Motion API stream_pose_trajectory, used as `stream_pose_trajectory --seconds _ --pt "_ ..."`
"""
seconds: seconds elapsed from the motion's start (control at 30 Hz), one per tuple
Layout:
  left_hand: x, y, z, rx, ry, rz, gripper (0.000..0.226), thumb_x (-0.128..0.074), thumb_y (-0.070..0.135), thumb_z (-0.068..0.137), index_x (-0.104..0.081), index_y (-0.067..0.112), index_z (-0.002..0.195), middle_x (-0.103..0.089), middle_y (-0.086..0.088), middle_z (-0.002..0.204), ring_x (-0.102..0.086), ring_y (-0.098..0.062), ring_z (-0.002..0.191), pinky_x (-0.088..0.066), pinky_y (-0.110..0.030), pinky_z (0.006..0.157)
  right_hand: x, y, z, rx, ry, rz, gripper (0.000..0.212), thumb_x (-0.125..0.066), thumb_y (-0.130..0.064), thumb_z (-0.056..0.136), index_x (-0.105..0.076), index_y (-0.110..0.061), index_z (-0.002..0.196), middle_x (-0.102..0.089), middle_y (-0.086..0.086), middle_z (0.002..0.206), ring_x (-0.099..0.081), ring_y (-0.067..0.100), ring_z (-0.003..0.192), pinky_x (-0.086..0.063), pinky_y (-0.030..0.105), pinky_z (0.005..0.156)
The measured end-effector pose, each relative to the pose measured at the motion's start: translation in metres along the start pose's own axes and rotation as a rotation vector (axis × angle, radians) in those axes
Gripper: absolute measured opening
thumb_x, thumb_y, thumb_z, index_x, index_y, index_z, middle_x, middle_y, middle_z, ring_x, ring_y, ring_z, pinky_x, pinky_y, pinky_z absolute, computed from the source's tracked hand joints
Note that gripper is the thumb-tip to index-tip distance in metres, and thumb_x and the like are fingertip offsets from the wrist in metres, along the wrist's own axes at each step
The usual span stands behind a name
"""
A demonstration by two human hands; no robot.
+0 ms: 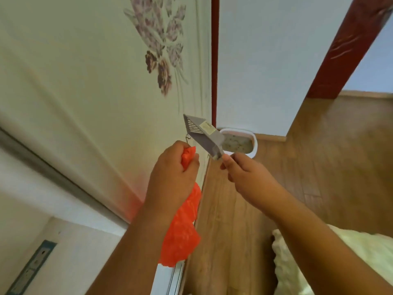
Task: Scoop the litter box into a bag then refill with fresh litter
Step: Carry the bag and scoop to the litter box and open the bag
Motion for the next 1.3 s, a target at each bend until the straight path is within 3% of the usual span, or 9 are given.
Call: stream_pose_trajectory --seconds 0.17,0.4,0.5,0.77,0.97,1.1,1.3 --pt "-0.016 -0.005 0.029 -0.080 -0.092 -0.060 0.009 -0.061 0.040 0.099 -0.053 0.039 0.100 -0.059 0.017 0.095 -0.057 -0.002 0.090 -0.043 -0.017 0.074 0.007 0.008 0.004 -0.098 0.141 0.024 0.039 -0.040 -0.054 0.102 -0.063 -0.024 0.098 -0.064 0.001 0.076 -0.055 0.013 0.062 -0.054 0.042 0.066" --pt "-0.045 -0.017 0.045 -0.121 -0.200 -0.163 0.009 -0.061 0.040 0.100 -0.053 0.041 0.103 -0.058 0.022 0.098 -0.058 -0.003 0.093 -0.044 -0.017 0.077 0.002 0.030 -0.004 -0.214 0.268 0.146 0.027 -0.044 -0.047 0.103 -0.064 -0.034 0.091 -0.060 -0.001 0.074 -0.051 0.014 0.062 -0.045 0.038 0.062" --pt "-0.056 -0.017 0.045 -0.135 -0.247 -0.170 0.009 -0.060 0.040 0.100 -0.052 0.043 0.104 -0.059 0.020 0.096 -0.059 -0.002 0.091 -0.043 -0.015 0.074 0.001 0.041 -0.005 -0.256 0.300 0.203 0.028 -0.045 -0.044 0.102 -0.066 -0.031 0.091 -0.058 -0.002 0.072 -0.048 0.011 0.059 -0.041 0.036 0.061" --pt "-0.077 -0.004 0.061 -0.119 -0.276 -0.184 0.007 -0.061 0.039 0.100 -0.054 0.039 0.101 -0.061 0.016 0.094 -0.058 -0.001 0.087 -0.042 -0.015 0.071 0.020 0.056 0.024 -0.288 0.292 0.194 0.025 -0.045 -0.042 0.103 -0.066 -0.032 0.092 -0.061 -0.002 0.073 -0.051 0.013 0.062 -0.044 0.037 0.062" --pt "-0.099 0.019 0.099 -0.083 -0.221 -0.112 0.009 -0.060 0.042 0.101 -0.053 0.039 0.107 -0.060 0.017 0.099 -0.058 0.000 0.090 -0.045 -0.019 0.074 0.056 0.066 0.067 -0.245 0.212 0.132 0.032 -0.044 -0.043 0.104 -0.064 -0.019 0.098 -0.061 0.001 0.076 -0.050 0.013 0.062 -0.043 0.033 0.061" --pt "-0.125 0.040 0.126 -0.077 -0.168 -0.079 0.009 -0.060 0.042 0.101 -0.053 0.039 0.105 -0.062 0.015 0.099 -0.061 -0.008 0.093 -0.052 -0.028 0.080 0.090 0.083 0.098 -0.229 0.174 0.110 0.034 -0.042 -0.045 0.105 -0.062 -0.019 0.100 -0.063 0.005 0.080 -0.052 0.015 0.064 -0.046 0.036 0.064" --pt "-0.172 0.076 0.158 -0.054 -0.114 -0.087 0.008 -0.060 0.039 0.101 -0.054 0.037 0.106 -0.062 0.016 0.098 -0.059 0.000 0.091 -0.047 -0.018 0.074 0.155 0.110 0.136 -0.214 0.172 0.064 0.034 -0.042 -0.048 0.104 -0.062 -0.021 0.100 -0.069 0.012 0.093 -0.057 0.018 0.070 -0.053 0.041 0.070"
Point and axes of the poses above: each hand's wrist, its own z-axis towards the middle knuckle, its own x-axis out of the back of the hand, y = z × x, the point moved 5 cm from there along z, towards the middle knuckle
